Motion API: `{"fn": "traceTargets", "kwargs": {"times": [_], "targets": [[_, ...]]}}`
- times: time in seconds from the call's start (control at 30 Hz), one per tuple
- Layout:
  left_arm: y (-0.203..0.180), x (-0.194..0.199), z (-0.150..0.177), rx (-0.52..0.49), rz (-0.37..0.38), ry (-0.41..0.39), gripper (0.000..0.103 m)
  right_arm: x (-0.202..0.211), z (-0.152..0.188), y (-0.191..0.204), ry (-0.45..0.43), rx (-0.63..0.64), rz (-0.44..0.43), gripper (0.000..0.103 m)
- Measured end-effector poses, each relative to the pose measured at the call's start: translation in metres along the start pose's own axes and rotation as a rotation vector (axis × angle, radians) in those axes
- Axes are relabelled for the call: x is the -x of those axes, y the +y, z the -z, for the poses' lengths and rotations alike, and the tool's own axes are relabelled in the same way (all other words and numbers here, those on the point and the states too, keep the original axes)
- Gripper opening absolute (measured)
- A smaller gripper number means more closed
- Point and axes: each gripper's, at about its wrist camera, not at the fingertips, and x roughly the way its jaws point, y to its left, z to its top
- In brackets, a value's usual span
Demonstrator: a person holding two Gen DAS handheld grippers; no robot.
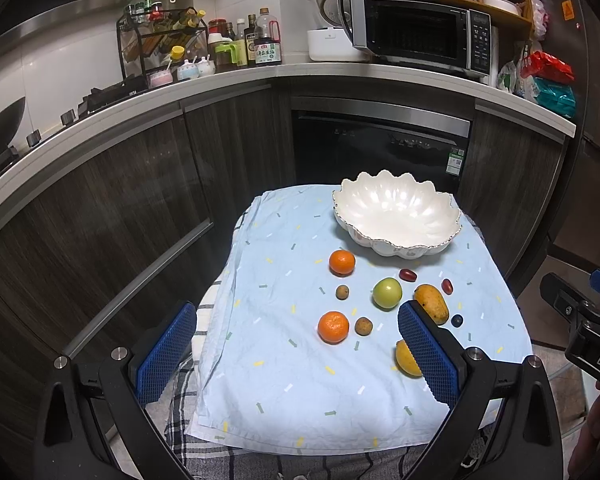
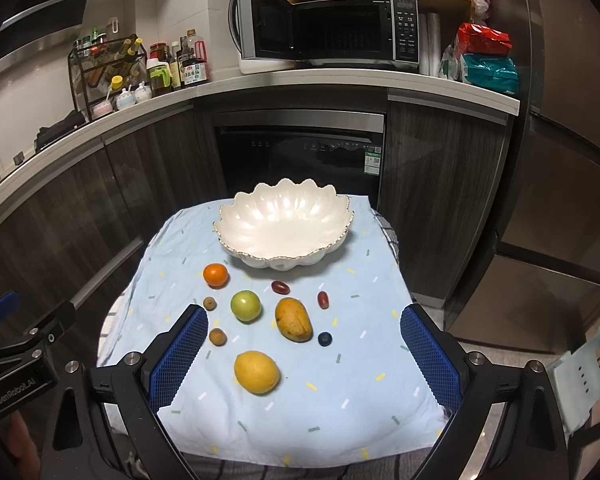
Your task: Organize fruits
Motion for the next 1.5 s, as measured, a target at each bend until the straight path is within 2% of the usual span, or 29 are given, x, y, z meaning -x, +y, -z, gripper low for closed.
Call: {"fn": "traceTargets", "kwargs": {"times": [1.5], "targets": [[-0.0008,0.0052,-0.0024,-0.003,-0.003,-0.002,0.103,0.0039,-0.0002,-0.0030,0.002,-0.003,-0.002,0.098]]}}
